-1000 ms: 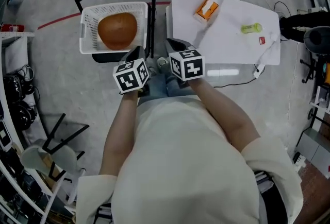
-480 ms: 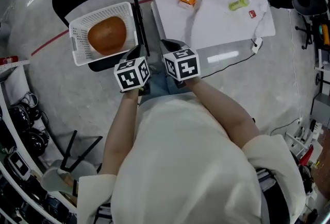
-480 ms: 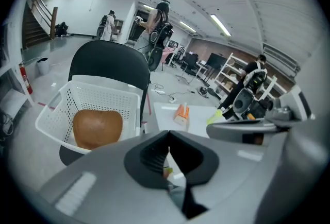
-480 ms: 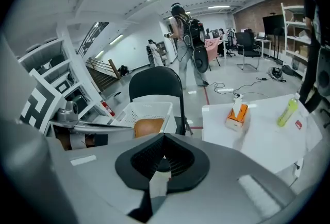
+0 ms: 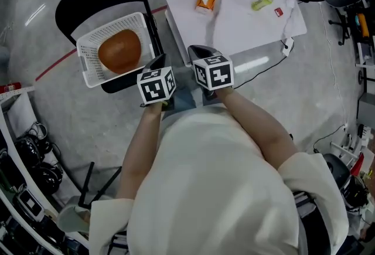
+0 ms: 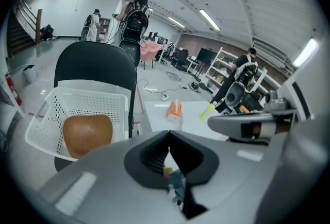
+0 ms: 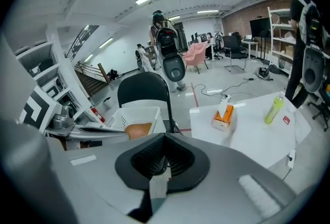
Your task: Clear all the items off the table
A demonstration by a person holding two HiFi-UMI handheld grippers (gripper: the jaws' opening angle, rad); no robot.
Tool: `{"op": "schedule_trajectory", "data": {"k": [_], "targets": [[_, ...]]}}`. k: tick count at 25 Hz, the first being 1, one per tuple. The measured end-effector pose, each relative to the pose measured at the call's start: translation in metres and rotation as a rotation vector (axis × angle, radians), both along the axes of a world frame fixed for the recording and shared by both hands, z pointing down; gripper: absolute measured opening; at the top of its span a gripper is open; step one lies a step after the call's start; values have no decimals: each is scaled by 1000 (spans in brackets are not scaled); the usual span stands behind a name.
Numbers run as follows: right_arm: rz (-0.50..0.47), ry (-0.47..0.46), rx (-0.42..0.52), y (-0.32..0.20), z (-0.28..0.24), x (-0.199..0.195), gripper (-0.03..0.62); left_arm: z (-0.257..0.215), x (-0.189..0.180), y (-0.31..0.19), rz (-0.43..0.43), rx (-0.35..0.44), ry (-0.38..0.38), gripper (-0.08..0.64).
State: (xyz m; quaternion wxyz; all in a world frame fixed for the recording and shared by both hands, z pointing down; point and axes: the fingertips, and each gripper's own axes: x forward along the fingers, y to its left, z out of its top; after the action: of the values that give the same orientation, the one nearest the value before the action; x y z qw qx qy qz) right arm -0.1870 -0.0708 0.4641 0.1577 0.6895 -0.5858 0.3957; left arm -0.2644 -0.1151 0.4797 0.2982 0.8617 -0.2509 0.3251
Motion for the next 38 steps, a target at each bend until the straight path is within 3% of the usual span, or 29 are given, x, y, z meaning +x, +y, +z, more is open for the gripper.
{"op": "schedule_trajectory", "data": {"k": [17,38], "targets": [[27,-36,3,-15,18,62,-2,13,55,-11,-32,-21,-12,8],[-29,-41,-84,-36,61,206,-2,57,169,-29,-151,-70,-64,8]]}}
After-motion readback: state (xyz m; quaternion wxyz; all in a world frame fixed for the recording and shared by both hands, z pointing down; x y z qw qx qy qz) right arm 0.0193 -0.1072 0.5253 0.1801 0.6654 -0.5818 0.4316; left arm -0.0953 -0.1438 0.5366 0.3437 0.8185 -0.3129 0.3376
